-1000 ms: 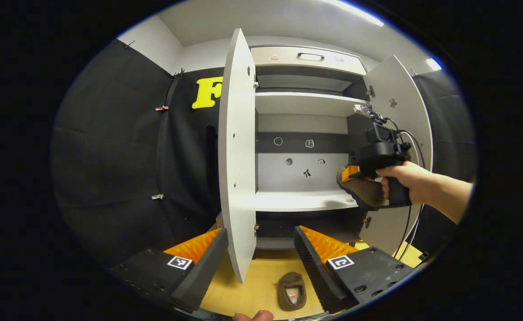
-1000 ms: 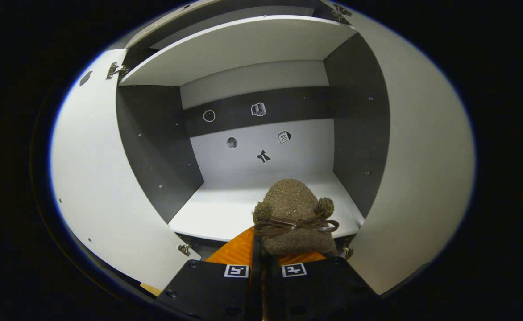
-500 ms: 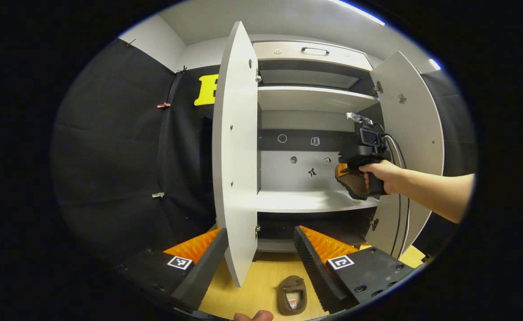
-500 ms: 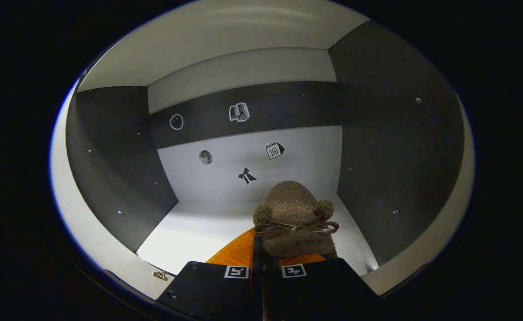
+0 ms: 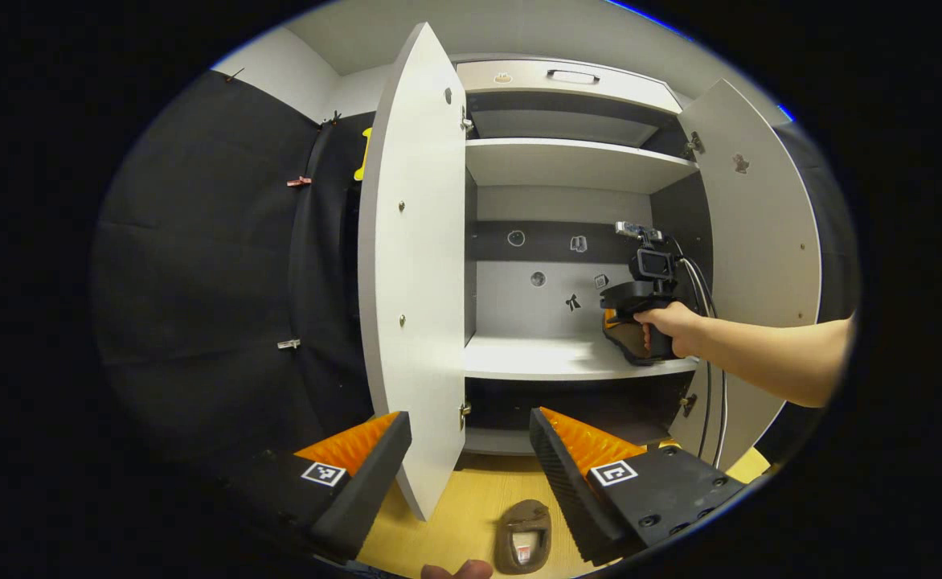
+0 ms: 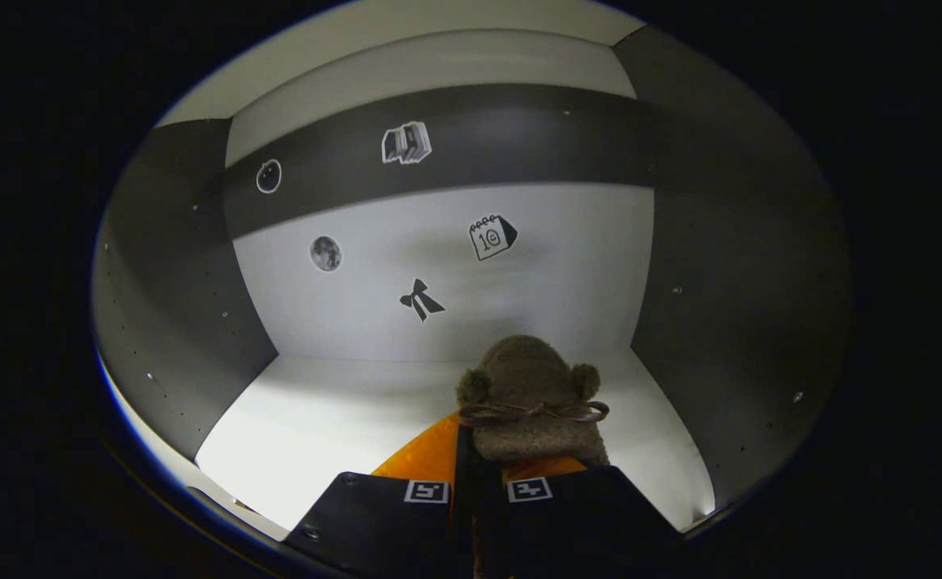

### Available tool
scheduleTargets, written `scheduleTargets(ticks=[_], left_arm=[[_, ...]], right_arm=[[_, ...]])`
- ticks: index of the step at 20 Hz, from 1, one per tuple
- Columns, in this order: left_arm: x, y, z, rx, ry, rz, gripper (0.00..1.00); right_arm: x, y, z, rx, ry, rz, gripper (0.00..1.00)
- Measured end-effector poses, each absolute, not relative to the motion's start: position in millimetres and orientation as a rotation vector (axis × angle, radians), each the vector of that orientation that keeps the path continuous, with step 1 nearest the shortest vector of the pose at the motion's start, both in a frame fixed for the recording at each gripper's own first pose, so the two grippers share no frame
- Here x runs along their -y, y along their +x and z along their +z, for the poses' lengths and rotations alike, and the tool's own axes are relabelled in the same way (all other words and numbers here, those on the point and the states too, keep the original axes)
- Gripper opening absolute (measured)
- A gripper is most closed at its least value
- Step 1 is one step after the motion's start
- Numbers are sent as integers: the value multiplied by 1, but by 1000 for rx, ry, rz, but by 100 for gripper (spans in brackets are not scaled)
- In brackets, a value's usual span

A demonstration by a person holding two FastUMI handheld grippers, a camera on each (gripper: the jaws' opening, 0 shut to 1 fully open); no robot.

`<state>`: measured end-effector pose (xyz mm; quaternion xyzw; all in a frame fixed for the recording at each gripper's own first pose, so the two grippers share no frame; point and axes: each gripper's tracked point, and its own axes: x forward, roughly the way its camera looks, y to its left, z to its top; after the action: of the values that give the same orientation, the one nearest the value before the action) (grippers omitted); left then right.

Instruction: Grab one shoe with the right hand and put it into the shoe cabinet, grab the other shoe with the left hand and put it into the shoe cabinet; then close the right door with the right hand and the left door with the left hand.

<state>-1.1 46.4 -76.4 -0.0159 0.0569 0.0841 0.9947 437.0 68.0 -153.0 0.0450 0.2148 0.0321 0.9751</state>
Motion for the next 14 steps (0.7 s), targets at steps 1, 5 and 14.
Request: scheduleTargets(ticks=[1, 5, 14], left_arm=[[-47, -1, -78, -118, -32, 171, 95], [-49, 3, -81, -125, -41, 171, 95], [-45, 7, -76, -111, -46, 130, 95]], right_arm=[[-70, 438, -158, -449, 92, 61, 12], [-73, 437, -161, -472, 105, 48, 12], [-97, 387, -133, -483, 140, 140, 81]])
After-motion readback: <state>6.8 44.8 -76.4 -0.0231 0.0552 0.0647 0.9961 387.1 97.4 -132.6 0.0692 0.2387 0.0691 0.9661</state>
